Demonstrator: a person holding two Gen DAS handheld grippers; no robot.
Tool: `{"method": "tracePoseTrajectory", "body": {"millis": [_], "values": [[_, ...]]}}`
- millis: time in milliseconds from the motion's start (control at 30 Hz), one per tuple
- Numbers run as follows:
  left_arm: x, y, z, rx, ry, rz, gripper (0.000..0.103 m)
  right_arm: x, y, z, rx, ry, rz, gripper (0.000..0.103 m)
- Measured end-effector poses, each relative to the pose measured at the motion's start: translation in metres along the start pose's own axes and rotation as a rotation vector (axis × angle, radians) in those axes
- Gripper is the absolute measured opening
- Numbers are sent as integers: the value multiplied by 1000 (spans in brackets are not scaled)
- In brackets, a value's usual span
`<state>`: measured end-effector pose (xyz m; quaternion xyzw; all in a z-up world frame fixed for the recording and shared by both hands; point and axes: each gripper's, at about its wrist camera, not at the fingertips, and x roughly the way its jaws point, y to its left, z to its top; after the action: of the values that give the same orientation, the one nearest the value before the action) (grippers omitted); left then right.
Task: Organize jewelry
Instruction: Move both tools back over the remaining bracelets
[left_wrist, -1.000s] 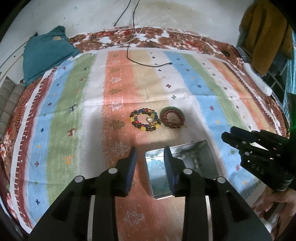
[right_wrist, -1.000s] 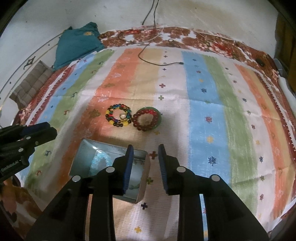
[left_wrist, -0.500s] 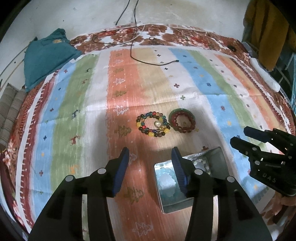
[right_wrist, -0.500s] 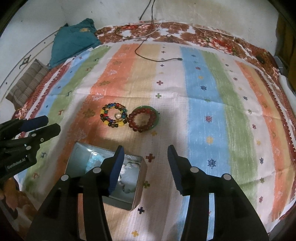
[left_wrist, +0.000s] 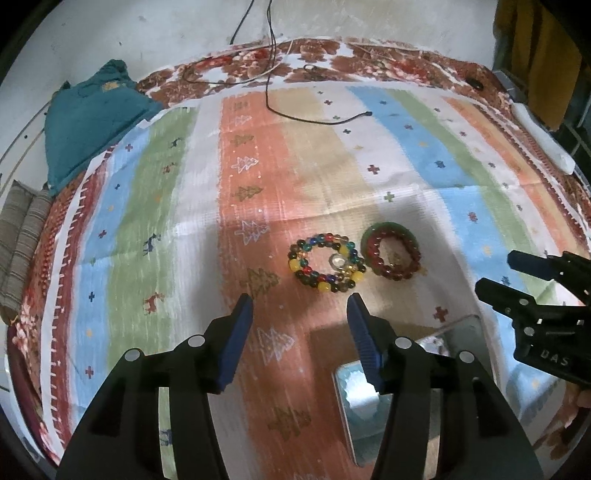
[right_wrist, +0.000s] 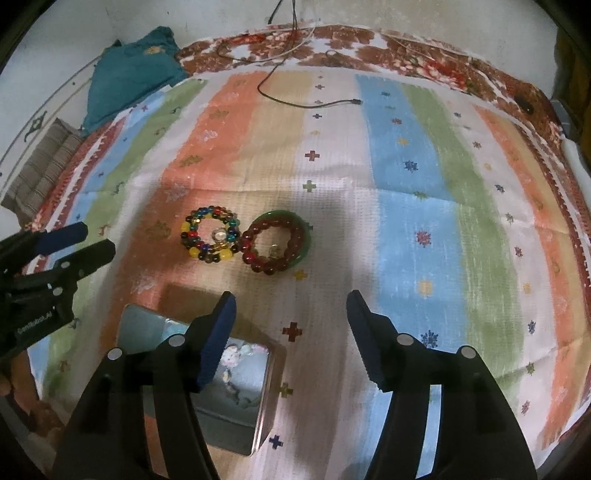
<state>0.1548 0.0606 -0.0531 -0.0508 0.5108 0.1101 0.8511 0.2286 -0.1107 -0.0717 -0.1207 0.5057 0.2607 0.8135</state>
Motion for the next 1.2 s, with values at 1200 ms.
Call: {"method": "tracePoseTrajectory", "body": {"millis": [1200], "values": [[68,6,31,36,77,13,54,65,6,30,-16,102,-50,64]]}}
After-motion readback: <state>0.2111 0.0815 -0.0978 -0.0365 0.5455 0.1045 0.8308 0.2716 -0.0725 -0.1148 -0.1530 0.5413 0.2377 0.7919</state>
